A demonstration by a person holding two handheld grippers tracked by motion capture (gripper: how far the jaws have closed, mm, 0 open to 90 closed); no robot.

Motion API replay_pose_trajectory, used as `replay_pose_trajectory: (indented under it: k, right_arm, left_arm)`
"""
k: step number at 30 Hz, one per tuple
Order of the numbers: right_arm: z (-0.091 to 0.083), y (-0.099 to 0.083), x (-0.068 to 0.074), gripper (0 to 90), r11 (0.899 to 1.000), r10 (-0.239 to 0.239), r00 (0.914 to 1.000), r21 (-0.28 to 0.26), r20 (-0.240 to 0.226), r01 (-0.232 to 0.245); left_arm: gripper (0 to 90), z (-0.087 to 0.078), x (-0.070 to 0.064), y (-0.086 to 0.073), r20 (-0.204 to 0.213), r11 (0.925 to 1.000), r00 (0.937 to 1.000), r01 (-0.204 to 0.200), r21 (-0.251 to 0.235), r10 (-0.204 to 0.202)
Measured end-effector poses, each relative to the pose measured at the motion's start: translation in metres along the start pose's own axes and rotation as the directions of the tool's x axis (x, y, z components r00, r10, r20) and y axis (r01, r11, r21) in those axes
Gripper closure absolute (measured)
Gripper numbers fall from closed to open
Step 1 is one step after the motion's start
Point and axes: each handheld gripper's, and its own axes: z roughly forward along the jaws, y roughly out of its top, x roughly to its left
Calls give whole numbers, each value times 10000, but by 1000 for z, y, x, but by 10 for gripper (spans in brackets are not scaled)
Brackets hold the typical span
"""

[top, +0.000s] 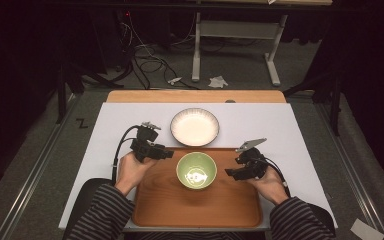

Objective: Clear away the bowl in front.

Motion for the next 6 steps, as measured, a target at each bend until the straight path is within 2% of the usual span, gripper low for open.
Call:
replay_pose_trajectory:
  k: [3, 6]
  right_arm:
    - [1, 0, 0, 397, 9999, -100, 9999, 10, 9, 100]
    - [0, 0, 0, 398, 10000, -5, 10000, -5, 15, 5]
  left_arm:
    - [509, 2, 11, 0, -343, 9999, 9993, 145, -44, -146]
    - [502, 2, 13, 0, -363, 9997, 9991, 212, -73, -215]
